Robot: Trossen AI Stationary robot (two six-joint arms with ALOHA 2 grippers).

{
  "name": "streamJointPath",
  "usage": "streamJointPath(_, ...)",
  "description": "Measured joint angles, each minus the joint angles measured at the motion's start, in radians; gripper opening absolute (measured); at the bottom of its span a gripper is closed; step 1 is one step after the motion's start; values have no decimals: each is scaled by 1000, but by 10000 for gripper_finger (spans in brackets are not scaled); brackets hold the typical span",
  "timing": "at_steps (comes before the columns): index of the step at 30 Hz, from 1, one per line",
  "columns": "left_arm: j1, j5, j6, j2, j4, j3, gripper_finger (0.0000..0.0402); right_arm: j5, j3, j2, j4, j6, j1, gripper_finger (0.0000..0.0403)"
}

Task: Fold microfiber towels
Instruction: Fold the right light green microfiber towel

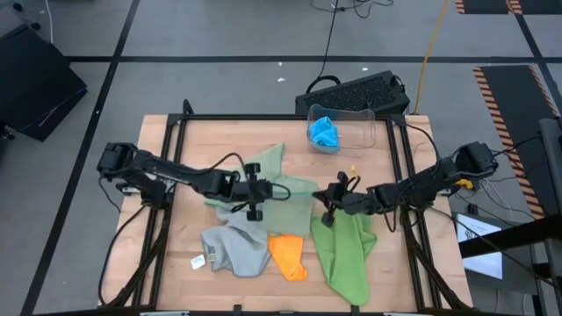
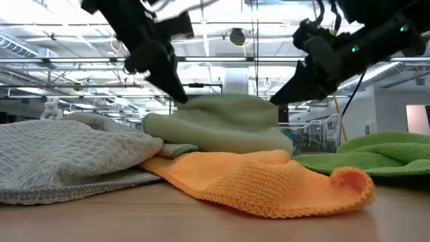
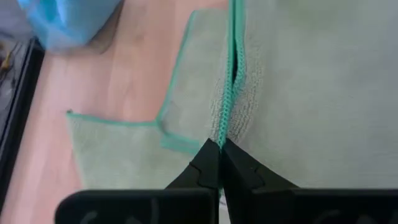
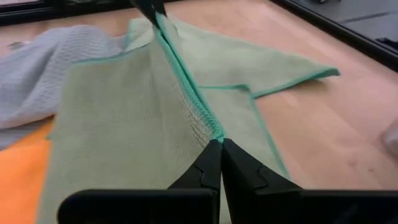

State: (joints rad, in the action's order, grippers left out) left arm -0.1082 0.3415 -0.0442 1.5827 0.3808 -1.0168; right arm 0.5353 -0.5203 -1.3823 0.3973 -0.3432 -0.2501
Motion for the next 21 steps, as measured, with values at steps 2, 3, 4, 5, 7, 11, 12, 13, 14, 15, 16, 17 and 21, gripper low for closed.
streamJointPath(2, 27, -5, -11, 24, -9, 0, 9, -53, 11, 0, 38, 13, 27, 0)
streamJointPath(3, 37, -16, -18, 36, -18, 0, 13, -76, 13, 0, 46, 13, 37, 0)
streamJointPath(4, 47, -23, -26, 45, -24, 0, 15, -94, 14, 0, 47, 10, 45, 0)
streamJointPath(5, 54, -24, -33, 57, -31, 0, 16, -94, 14, 0, 47, 6, 49, 0)
streamJointPath(7, 67, -25, -54, 73, -54, 0, 12, -92, 14, 0, 38, -6, 52, 0)
streamJointPath(11, 96, -25, -79, 85, -68, 0, 6, -87, 14, 0, 22, -22, 54, 0)
streamJointPath(12, 104, -25, -80, 85, -72, 0, 9, -81, 14, 0, 18, -21, 58, 0)
streamJointPath(13, 111, -25, -82, 85, -82, 0, 14, -67, 14, -1, 14, -21, 62, 0)
streamJointPath(14, 117, -25, -83, 85, -94, 0, 17, -62, 14, -2, 8, -21, 67, 1)
streamJointPath(15, 123, -25, -83, 85, -99, 0, 20, -62, 14, -2, 7, -19, 71, 2)
streamJointPath(16, 128, -25, -86, 85, -98, 0, 22, -62, 14, -2, 8, -19, 76, 5)
streamJointPath(17, 132, -26, -92, 85, -95, 0, 23, -63, 14, -2, 10, -18, 81, 9)
streamJointPath(21, 143, -34, -101, 85, -93, 0, 25, -64, 14, -2, 10, -12, 90, 25)
